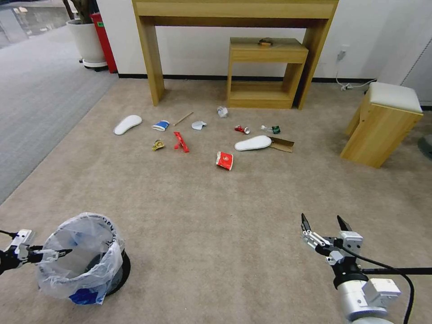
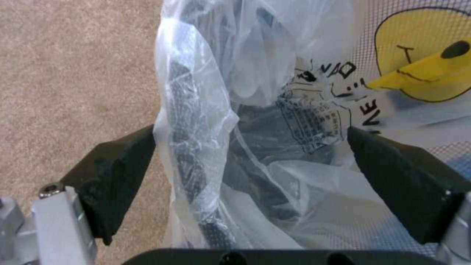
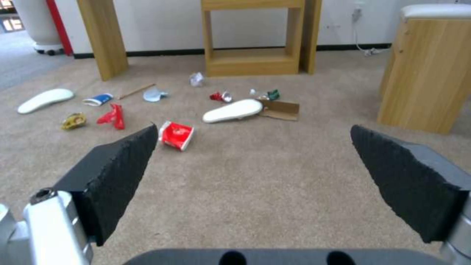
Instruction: Pick up the trash bin and place the garbage on the floor into it.
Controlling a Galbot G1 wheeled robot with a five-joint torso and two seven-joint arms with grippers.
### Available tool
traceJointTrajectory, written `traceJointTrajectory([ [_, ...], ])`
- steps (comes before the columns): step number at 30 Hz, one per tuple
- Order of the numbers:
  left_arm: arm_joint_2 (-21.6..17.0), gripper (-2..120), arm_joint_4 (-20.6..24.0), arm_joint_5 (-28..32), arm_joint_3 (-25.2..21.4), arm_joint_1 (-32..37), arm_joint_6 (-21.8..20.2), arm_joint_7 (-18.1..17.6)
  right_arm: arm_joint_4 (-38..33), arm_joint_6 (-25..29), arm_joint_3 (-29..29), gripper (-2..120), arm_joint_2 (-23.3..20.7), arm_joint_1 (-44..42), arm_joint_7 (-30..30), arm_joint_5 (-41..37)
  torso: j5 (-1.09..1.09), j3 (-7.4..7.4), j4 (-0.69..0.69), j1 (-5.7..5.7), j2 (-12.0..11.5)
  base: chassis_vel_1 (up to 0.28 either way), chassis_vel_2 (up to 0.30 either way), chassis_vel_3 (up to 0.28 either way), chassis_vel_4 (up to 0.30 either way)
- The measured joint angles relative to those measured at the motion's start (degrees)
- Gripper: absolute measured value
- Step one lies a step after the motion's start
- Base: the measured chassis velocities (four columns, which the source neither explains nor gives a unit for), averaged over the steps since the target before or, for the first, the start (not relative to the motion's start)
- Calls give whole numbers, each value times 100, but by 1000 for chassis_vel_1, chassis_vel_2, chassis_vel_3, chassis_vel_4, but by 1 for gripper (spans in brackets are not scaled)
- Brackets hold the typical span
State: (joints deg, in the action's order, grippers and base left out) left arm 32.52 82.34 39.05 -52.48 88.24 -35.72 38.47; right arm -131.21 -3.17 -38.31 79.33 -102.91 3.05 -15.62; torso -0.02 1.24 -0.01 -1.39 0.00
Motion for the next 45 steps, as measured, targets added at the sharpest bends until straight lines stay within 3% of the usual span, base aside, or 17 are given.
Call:
traceJointTrajectory([
  [6, 7, 99, -95, -21, 45, -36, 11, 0, -23, -1, 10, 100, 5, -2, 8, -7, 0, 0, 0, 0, 0, 0, 0, 0, 0],
  [9, 5, 93, -136, -23, 58, -39, 11, -12, -23, 5, 14, 100, 5, 0, 15, -16, 0, 0, 0, 0, 0, 0, 0, 0, 0],
  [11, 2, 72, -221, -96, 112, -81, 24, -55, -23, 26, 22, 100, 15, -6, 15, -18, 0, 0, 0, 0, 0, 0, 0, 0, 0],
  [16, 41, 57, -236, -118, 175, -146, 28, -140, -23, 28, 24, 100, 16, -1, 15, -18, 0, 0, 0, 0, 0, 0, 0, 0, 0],
  [18, 96, 45, -218, -116, 212, -184, 9, -211, -23, 33, 26, 100, 19, 4, 16, -14, 0, 0, 1, 0, 0, 0, 0, 0, 0],
  [20, 108, 43, -208, -111, 221, -189, 8, -250, -23, 36, 27, 100, 21, 5, 16, -14, 1, 0, 1, 0, 0, 0, 0, 0, 0],
  [22, 128, 30, -176, -96, 247, -192, -14, -370, -23, 41, 35, 100, 30, 5, 15, -11, 4, 0, 1, 0, 0, 0, 0, 0, 0],
  [28, 147, 16, -92, -19, 242, -170, -92, -439, -20, 43, 40, 100, 32, 9, 15, -1, 1, 0, 0, 0, 0, 0, 0, 0, 0],
  [30, 167, 3, -37, 52, 220, -140, -140, -481, -19, 47, 40, 100, 32, 10, 15, 2, -2, 0, -1, 0, 1, 0, 0, 0, 0],
  [32, 173, 1, -24, 81, 209, -133, -163, -493, -19, 47, 39, 100, 32, 10, 16, 2, -2, 0, 0, 0, 1, 0, 0, 0, 0],
  [34, 209, 0, 177, 331, 118, -42, -337, -832, -19, 49, 23, 100, 32, 12, 22, -6, -3, 0, 1, 0, 0, 0, 0, 0, 0],
  [40, 300, 0, 583, 761, -112, 106, -565, -1386, -4, 55, 5, 100, 31, 27, 30, -10, -1, 0, 0, 0, 0, 0, 0, 0, 0],
  [43, 403, 0, 1102, 1333, -446, 326, -662, -2148, -4, 54, 2, 100, 38, 47, 47, -12, -1, 0, 0, 0, 0, 0, 0, 0, 0],
  [44, 403, 0, 1102, 1333, -446, 326, -662, -2148, -4, 54, 2, 100, 38, 47, 47, -12, -1, 0, 0, 0, 0, 0, 0, 0, 0],
  [45, 424, 0, 1229, 1480, -538, 400, -663, -2365, -6, 51, -1, 100, 38, 50, 52, -13, -1, 0, -1, 0, 1, 0, 0, 0, 0],
])
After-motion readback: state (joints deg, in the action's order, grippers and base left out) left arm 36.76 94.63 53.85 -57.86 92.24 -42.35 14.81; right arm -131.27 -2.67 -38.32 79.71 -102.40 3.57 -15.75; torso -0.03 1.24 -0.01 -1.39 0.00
